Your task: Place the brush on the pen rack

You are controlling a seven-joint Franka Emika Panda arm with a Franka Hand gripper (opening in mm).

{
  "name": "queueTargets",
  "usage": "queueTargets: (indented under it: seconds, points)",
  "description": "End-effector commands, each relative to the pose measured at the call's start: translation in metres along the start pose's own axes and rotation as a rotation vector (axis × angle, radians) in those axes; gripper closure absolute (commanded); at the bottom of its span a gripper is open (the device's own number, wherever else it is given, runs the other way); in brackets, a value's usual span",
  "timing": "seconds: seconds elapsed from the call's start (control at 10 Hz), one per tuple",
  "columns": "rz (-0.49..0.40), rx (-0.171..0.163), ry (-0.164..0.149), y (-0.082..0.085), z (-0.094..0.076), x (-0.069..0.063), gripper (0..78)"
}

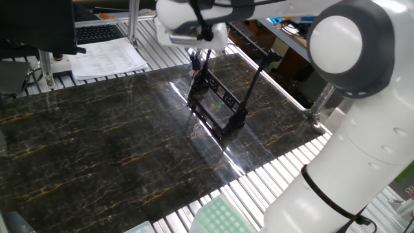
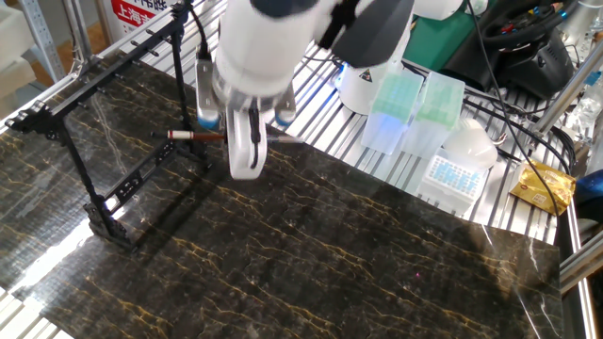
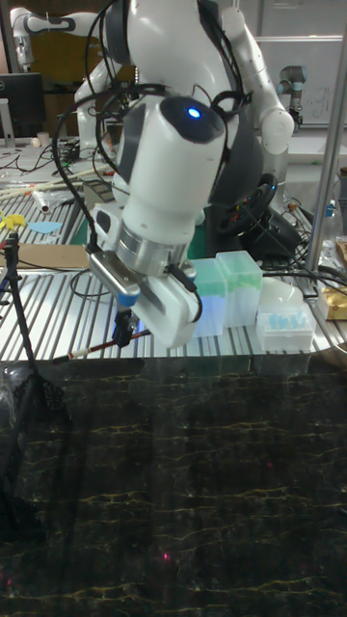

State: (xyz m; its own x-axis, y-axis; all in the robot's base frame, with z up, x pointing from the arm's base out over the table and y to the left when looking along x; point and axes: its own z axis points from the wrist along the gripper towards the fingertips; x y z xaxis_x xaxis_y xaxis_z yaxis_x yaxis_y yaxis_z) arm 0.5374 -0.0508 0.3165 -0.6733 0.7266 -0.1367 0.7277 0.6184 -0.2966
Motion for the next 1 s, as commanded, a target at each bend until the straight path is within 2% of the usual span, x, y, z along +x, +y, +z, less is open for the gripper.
queueTargets:
  seconds: [0.1,0.4,0.6,0.7,1.0]
  points:
    - [0.057,0.014,0.011,-0.012,-0.027,0.009,76.4]
    - [0.095,0.050,-0.016,-0.014,-0.034,0.014,76.4]
    - [0.097,0.058,-0.003,-0.020,-0.037,0.012,76.4]
    - [0.124,0.073,0.011,-0.023,-0.039,0.010,76.4]
    - [0.212,0.108,0.009,-0.030,-0.038,0.005,76.4]
